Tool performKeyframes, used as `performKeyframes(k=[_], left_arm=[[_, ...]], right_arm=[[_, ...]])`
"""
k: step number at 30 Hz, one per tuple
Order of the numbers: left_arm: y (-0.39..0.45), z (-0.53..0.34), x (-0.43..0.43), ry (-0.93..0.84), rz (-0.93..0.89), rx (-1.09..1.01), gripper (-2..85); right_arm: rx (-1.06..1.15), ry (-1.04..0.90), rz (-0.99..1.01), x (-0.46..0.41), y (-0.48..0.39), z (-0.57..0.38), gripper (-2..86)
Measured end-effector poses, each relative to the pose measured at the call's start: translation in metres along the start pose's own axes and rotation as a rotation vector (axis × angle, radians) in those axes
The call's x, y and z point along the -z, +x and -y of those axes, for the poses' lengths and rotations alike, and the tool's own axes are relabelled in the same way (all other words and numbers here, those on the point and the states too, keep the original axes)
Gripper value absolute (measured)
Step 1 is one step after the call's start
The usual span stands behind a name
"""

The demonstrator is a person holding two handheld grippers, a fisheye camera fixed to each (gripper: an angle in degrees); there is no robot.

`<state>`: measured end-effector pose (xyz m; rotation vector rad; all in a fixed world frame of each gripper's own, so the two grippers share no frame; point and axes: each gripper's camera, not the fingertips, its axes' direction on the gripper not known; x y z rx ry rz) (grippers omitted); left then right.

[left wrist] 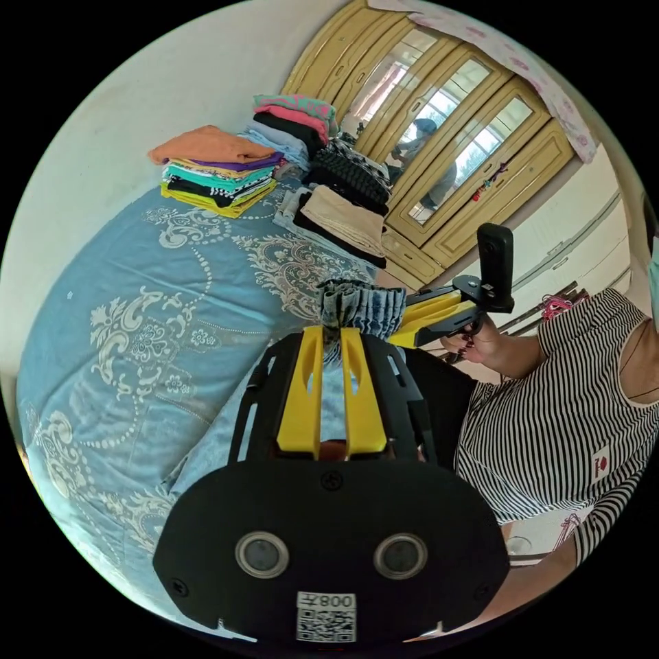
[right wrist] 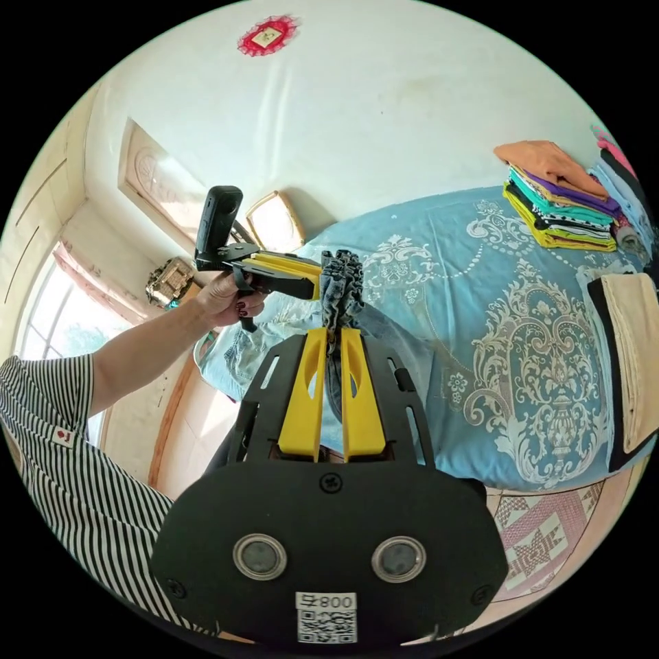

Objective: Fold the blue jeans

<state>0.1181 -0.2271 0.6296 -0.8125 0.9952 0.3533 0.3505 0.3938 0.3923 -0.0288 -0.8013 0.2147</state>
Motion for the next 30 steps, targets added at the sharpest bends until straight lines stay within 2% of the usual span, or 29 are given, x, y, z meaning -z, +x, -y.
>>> performKeyframes(k=[12, 16, 19, 24, 27, 30], left_arm=[[-0.078, -0.2, 0.039, -0.006, -0.052, 0.318, 5.7], [-0.099, -0.263, 0.045, -0.047, -0.057, 0.44, 4.2], [-0.105, -0.3, 0.055, -0.007, -0.067, 0.509, 3.4], [-0.087, -0.317, 0.062, 0.1, -0.11, 0.463, 2.3], [-0.075, -0.318, 0.046, 0.046, -0.109, 0.435, 1.2], [-0.067, -0.331, 0.029, -0.078, 0.013, 0.438, 0.5]], right_arm=[[0.107, -0.248, 0.012, -0.177, -0.072, 0.023, 3.8], [0.121, -0.376, -0.005, -0.241, -0.083, 0.027, 4.3], [0.128, -0.485, -0.013, -0.283, -0.087, 0.03, 5.0], [0.173, -0.516, -0.02, -0.317, -0.096, 0.038, 6.2], [0.173, -0.532, 0.022, -0.329, -0.097, 0.045, 6.5], [0.18, -0.558, 0.079, -0.336, -0.098, 0.052, 5.0]])
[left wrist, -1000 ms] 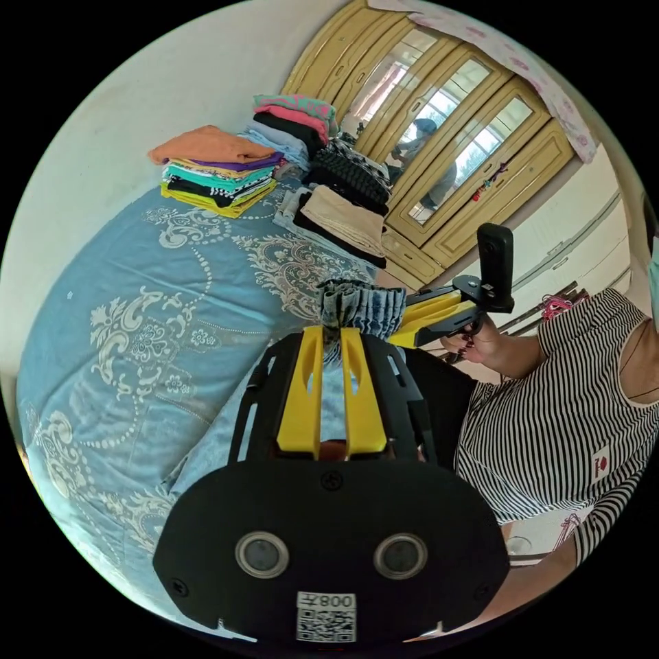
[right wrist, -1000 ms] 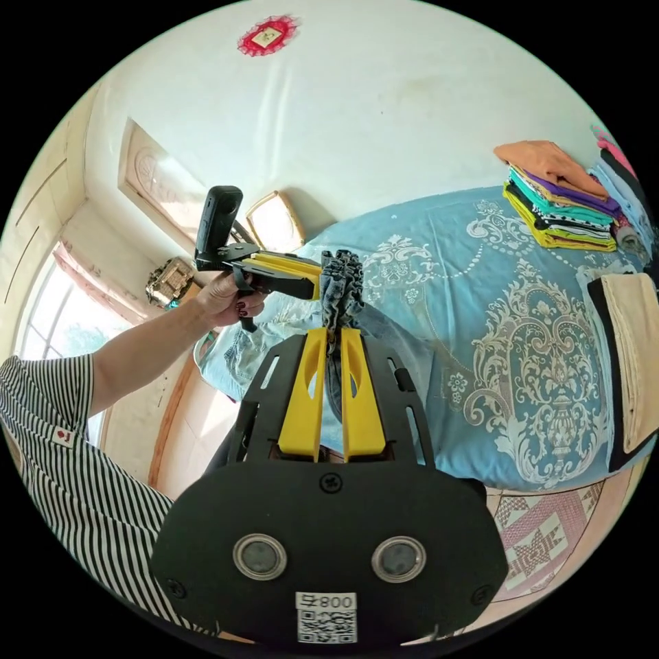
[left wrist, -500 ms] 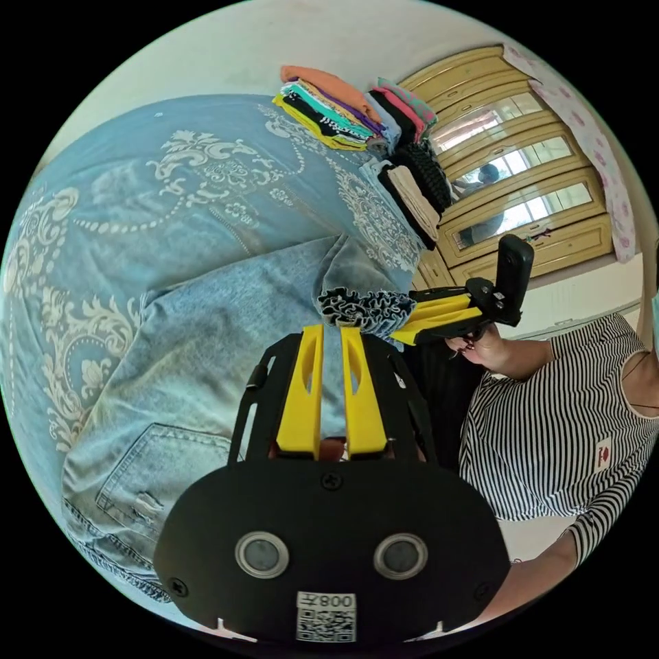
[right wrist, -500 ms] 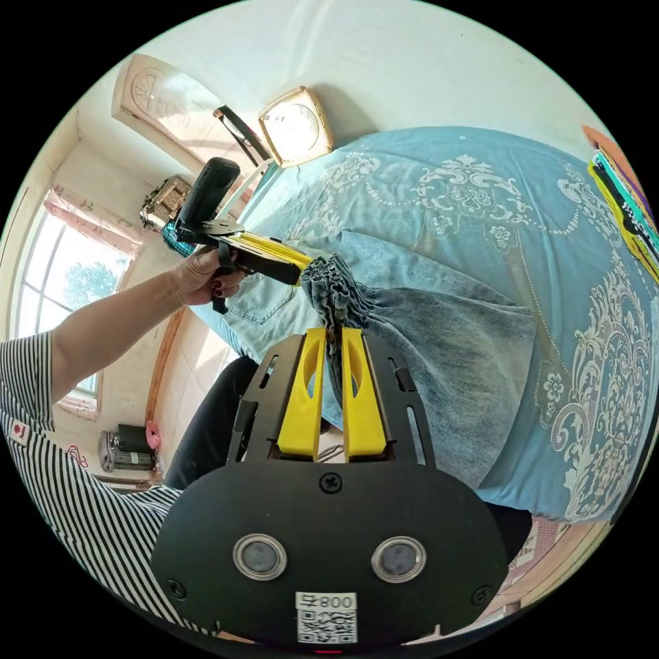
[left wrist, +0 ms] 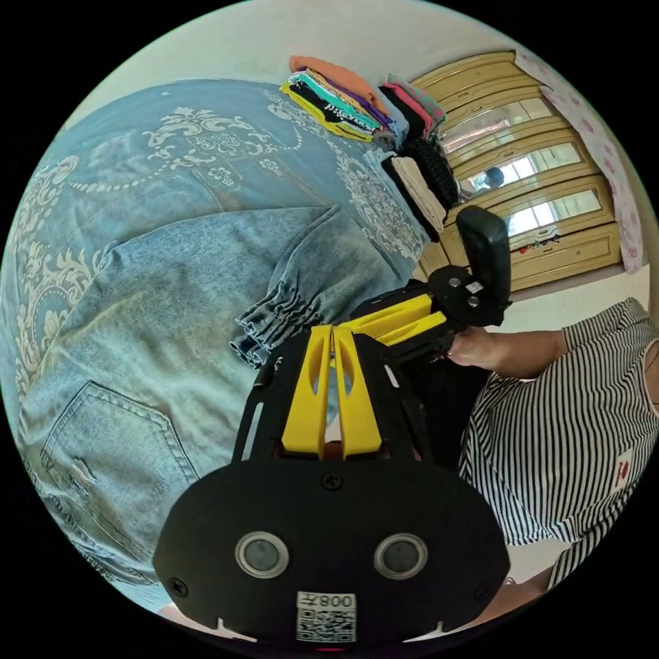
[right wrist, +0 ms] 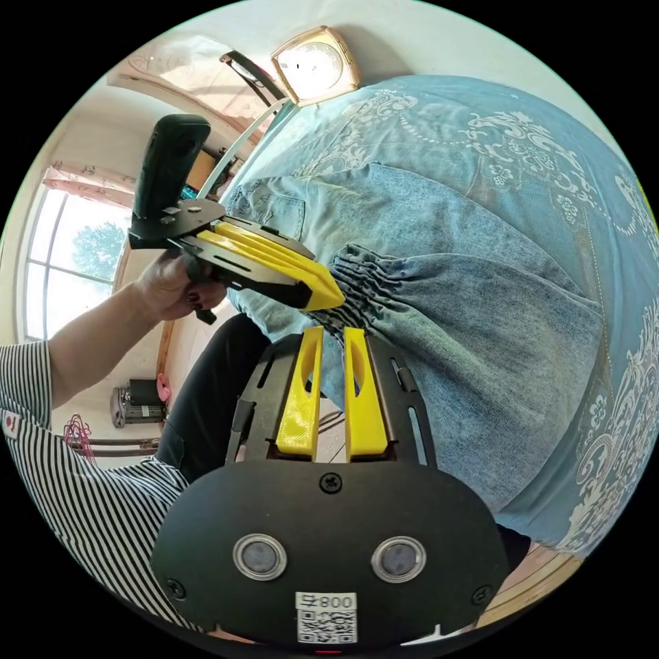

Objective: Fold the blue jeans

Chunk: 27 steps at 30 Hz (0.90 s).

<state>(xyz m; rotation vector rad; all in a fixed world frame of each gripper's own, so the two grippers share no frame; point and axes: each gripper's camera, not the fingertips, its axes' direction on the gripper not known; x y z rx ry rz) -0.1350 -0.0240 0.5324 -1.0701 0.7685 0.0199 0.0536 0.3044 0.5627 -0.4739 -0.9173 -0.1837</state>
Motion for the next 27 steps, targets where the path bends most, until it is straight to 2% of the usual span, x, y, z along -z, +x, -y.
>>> performKeyframes(k=[2, 4, 10, 13, 18, 22, 27], left_arm=[[-0.007, -0.018, -0.01, -0.042, 0.038, 0.033, 0.3], [-0.013, -0.032, -0.009, 0.005, 0.017, 0.068, 0.2], [-0.02, -0.053, -0.014, 0.024, 0.034, 0.097, 0.0], [-0.02, -0.059, -0.017, 0.014, 0.049, 0.101, 0.0], [-0.016, -0.069, -0.018, 0.023, 0.053, 0.123, 0.0], [0.007, -0.077, -0.016, 0.073, 0.142, 0.073, 0.1], [0.013, -0.08, -0.044, -0.004, 0.207, 0.104, 0.3]], right_arm=[[0.027, -0.015, 0.086, 0.0, 0.002, 0.004, 3.2], [0.043, 0.005, 0.099, 0.005, 0.006, 0.007, 2.1], [-0.048, 0.059, -0.05, 0.013, 0.04, 0.037, 0.3], [-0.03, -0.07, -0.188, -0.016, 0.055, 0.055, 0.2], [-0.007, -0.078, -0.179, -0.006, 0.062, 0.064, 0.1], [-0.035, 0.041, -0.203, 0.021, 0.076, 0.069, 0.1], [-0.041, -0.064, -0.27, 0.006, 0.101, 0.088, 0.1]])
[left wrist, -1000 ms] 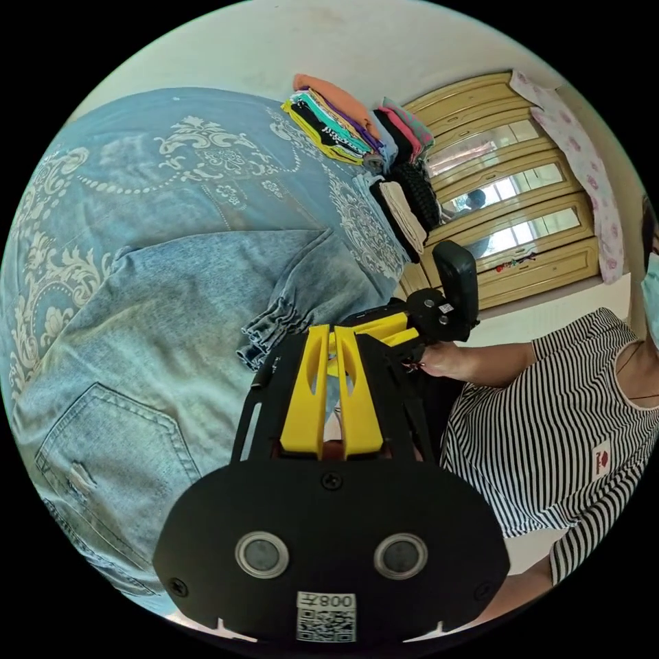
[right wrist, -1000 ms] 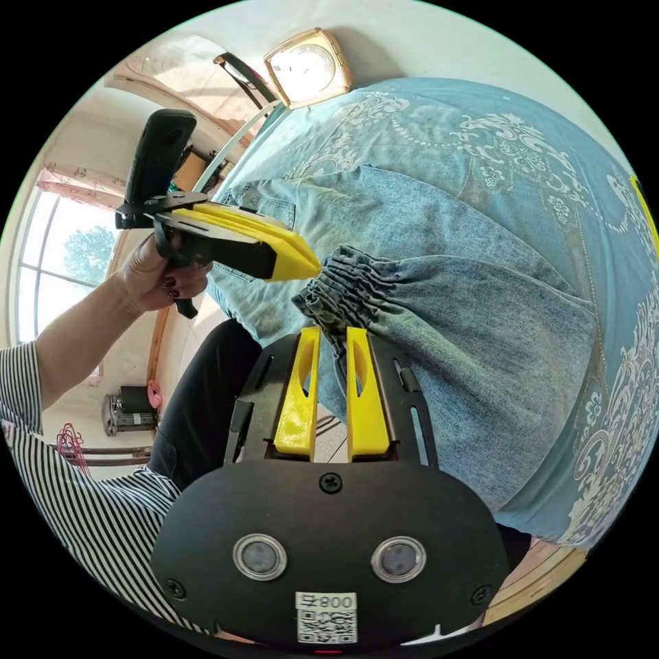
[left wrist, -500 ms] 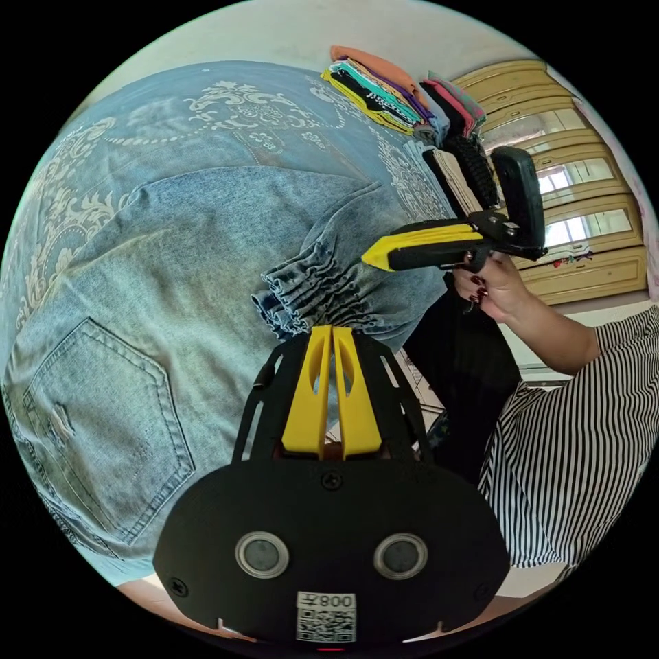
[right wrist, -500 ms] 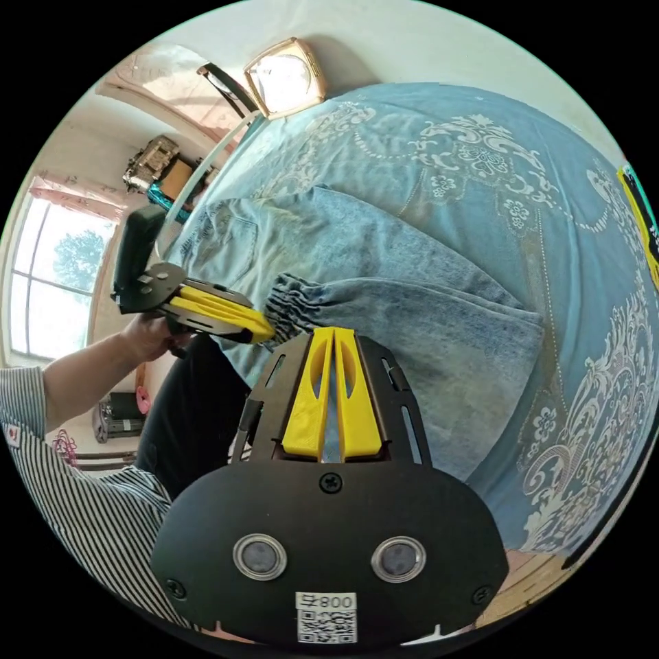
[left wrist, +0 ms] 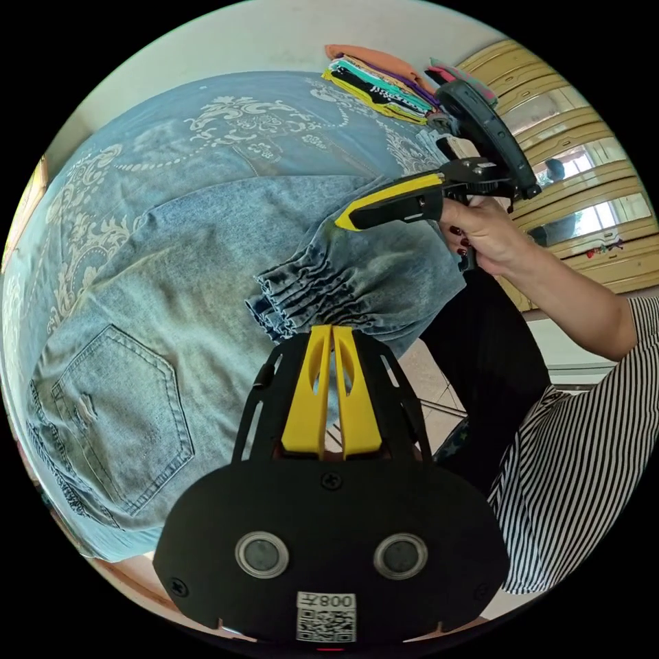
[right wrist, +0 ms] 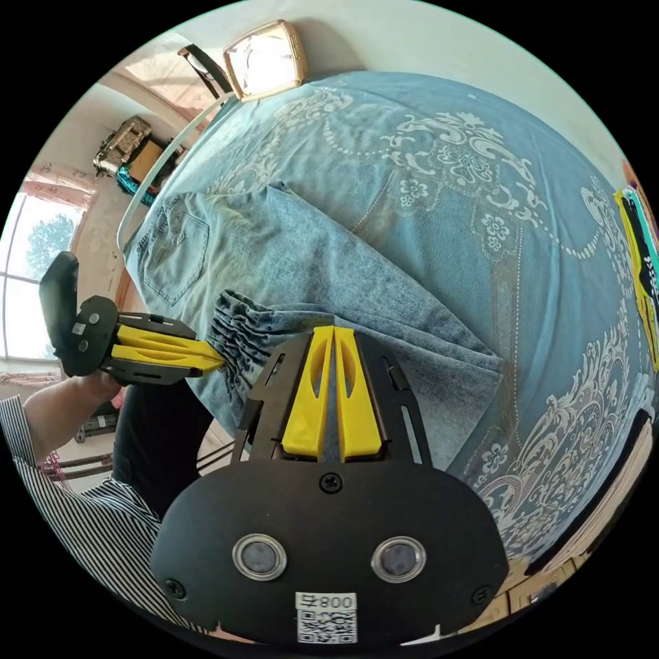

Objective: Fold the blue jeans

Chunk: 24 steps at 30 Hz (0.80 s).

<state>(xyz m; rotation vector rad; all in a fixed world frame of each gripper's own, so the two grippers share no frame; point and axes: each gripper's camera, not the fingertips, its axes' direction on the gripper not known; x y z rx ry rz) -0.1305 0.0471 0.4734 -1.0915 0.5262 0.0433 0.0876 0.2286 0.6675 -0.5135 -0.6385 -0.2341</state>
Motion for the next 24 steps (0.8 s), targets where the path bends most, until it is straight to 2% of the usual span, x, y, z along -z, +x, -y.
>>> performKeyframes(k=[3, 6, 12, 17, 24], left_arm=[[0.0, -0.005, -0.002, 0.017, -0.045, 0.04, 0.5], [0.013, -0.012, 0.001, 0.054, -0.039, 0.03, 1.1], [0.063, -0.016, -0.015, 0.117, -0.136, -0.058, 5.5], [0.116, 0.004, -0.044, 0.09, -0.174, -0.158, 7.9], [0.177, 0.032, -0.071, 0.079, -0.11, -0.251, 8.8]], right_arm=[[0.037, 0.001, -0.021, 0.008, 0.007, -0.002, 0.1], [0.008, 0.045, 0.067, 0.03, 0.028, -0.022, 0.2], [-0.168, 0.076, 0.143, 0.064, 0.096, -0.11, 1.2], [-0.365, 0.085, 0.317, 0.07, 0.154, -0.176, 5.7], [-0.419, 0.036, 0.537, 0.055, 0.199, -0.199, 6.5]])
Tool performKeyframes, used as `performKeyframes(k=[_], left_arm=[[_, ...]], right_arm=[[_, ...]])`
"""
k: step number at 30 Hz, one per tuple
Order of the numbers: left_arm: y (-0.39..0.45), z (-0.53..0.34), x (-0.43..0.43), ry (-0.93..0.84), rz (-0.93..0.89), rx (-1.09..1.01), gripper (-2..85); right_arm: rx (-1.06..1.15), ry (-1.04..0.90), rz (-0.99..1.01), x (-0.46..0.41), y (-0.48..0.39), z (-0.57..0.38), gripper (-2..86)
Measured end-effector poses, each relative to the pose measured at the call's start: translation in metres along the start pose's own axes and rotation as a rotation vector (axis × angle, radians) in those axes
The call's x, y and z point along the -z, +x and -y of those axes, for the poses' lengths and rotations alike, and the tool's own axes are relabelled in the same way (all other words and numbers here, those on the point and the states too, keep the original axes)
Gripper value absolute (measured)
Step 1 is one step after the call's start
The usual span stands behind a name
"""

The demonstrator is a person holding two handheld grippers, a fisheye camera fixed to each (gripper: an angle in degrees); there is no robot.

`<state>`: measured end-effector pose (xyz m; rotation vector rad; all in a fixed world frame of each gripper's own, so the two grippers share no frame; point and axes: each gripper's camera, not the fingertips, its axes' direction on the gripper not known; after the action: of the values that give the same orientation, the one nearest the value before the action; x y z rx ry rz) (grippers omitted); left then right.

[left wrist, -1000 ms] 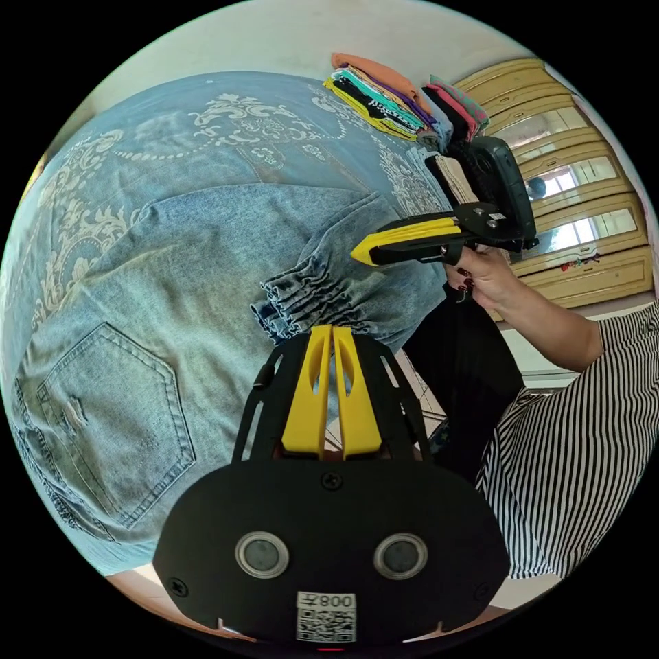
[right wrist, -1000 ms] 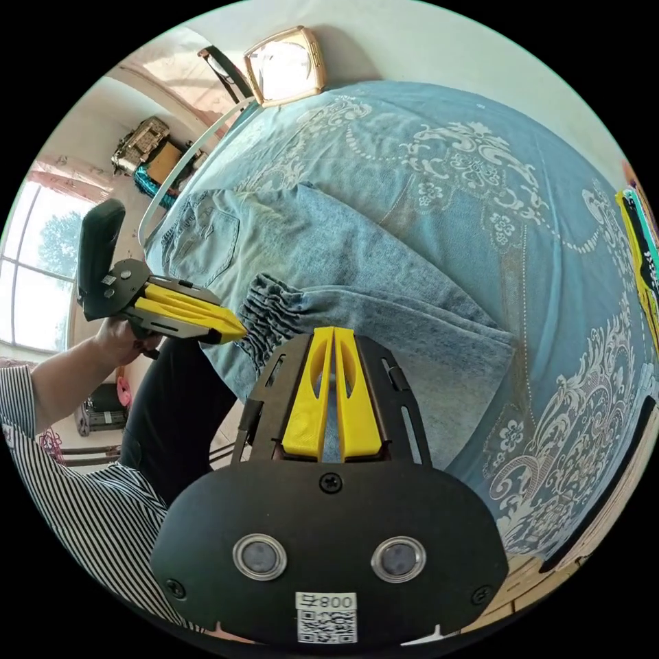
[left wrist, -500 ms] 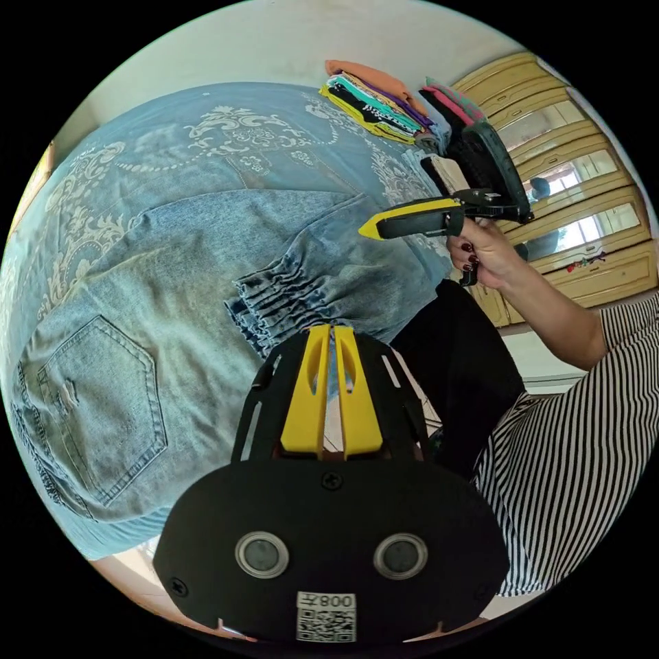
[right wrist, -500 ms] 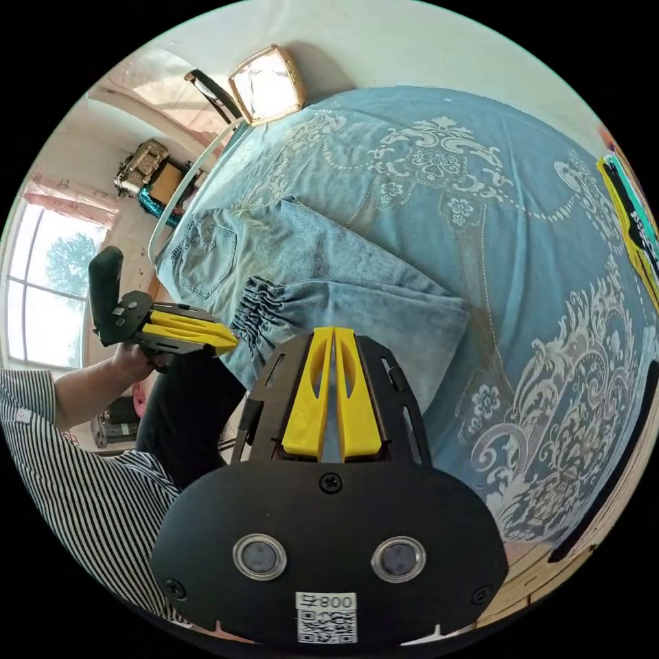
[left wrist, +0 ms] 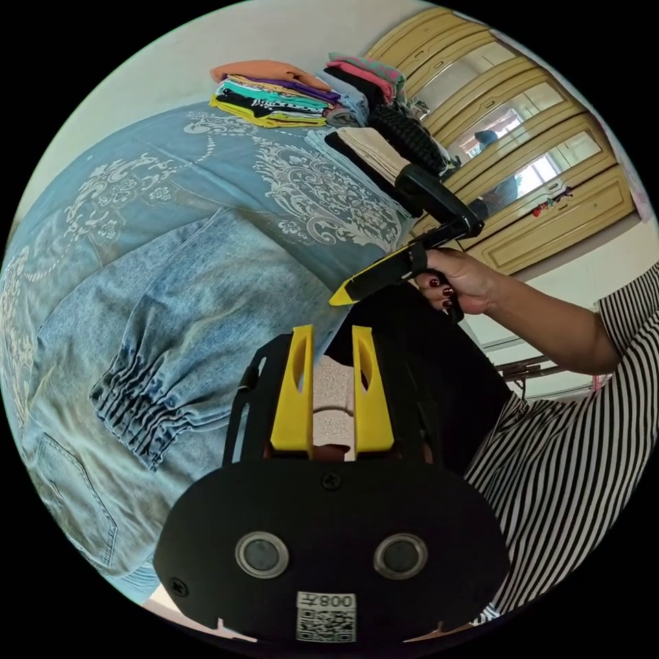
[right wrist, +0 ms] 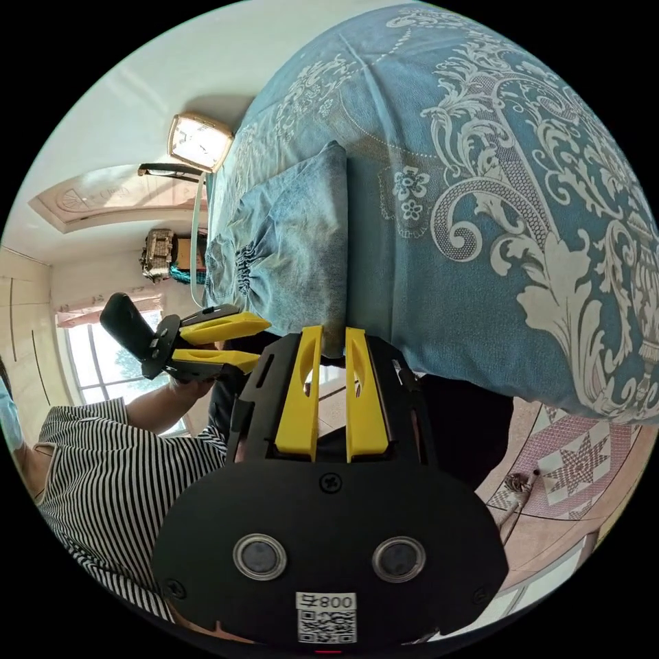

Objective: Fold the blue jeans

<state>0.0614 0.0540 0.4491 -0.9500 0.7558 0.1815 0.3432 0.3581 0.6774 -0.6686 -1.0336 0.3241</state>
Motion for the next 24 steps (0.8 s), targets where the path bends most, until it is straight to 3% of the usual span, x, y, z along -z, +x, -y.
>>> performKeyframes(k=[8, 24], left_arm=[[0.045, 0.038, -0.048, -0.071, 0.049, -0.019, 9.6], [0.108, 0.078, -0.1, -0.135, 0.206, -0.039, 9.7]], right_arm=[[-0.025, 0.022, 0.168, 0.036, 0.04, -0.012, 4.1], [-0.066, 0.033, 0.16, 0.077, 0.078, -0.034, 3.1]])
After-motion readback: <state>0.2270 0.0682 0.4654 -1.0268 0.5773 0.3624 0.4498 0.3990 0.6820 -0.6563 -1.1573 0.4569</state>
